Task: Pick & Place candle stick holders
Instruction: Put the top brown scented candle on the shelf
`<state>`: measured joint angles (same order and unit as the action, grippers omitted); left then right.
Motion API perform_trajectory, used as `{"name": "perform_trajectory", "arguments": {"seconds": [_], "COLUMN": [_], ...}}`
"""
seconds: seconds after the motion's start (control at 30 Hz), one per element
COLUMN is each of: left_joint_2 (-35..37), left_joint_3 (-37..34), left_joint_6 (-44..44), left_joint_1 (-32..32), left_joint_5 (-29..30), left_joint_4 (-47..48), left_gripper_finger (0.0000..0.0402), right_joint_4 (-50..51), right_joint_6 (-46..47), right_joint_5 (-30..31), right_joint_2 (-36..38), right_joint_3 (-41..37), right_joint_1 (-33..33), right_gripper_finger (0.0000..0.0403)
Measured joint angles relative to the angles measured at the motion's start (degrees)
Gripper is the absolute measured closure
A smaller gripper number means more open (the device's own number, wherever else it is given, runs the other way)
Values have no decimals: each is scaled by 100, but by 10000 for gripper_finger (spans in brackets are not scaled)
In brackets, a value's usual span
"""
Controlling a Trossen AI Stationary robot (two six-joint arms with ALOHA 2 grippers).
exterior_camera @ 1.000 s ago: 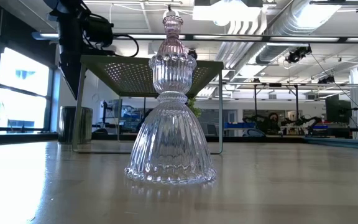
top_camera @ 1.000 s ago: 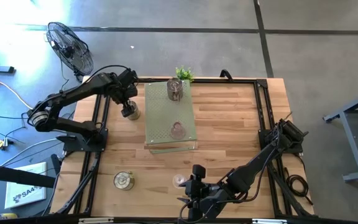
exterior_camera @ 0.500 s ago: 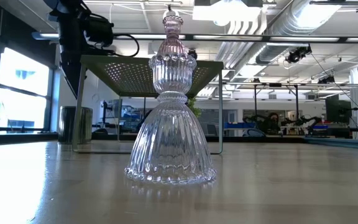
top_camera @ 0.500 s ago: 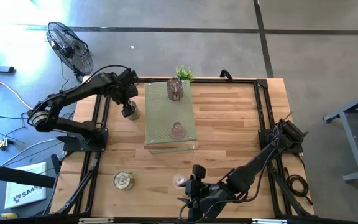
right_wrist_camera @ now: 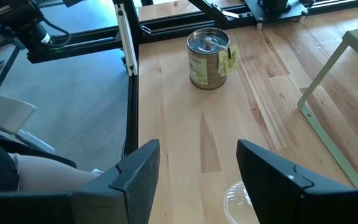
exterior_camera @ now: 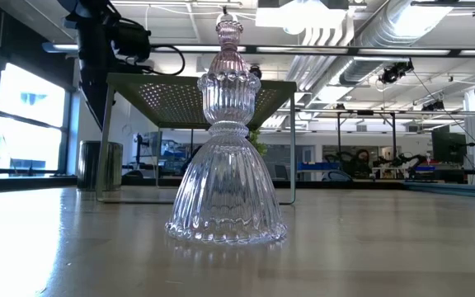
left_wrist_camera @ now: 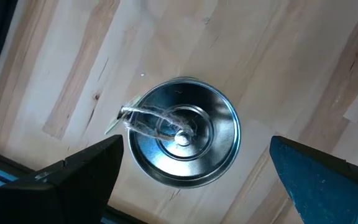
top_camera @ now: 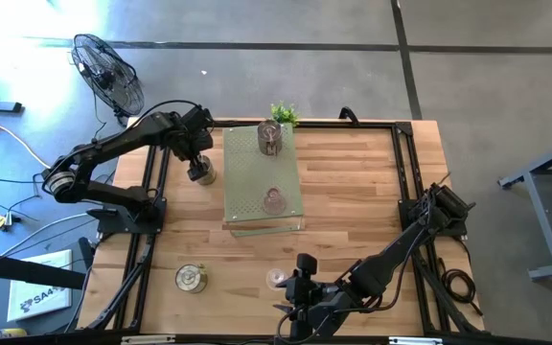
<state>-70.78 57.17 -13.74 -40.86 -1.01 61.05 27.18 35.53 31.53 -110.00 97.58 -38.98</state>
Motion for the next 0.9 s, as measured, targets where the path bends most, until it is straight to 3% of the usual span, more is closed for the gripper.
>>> {"name": "perform_trajectory", "arguments": {"seconds": [0.9], "left_joint_2": [0], "left_joint_3": [-2], "left_joint_6": [-36], "left_joint_1": [0], "left_joint_5": [-10], "left_joint_4": [54], "left_gripper_finger": [2], "right_joint_4": [39], "right_joint_6": [2], "right_joint_5": [0], "right_joint_2": [0], "right_joint_3": [0], "right_joint_1": [0], "right_gripper_finger": [194]}}
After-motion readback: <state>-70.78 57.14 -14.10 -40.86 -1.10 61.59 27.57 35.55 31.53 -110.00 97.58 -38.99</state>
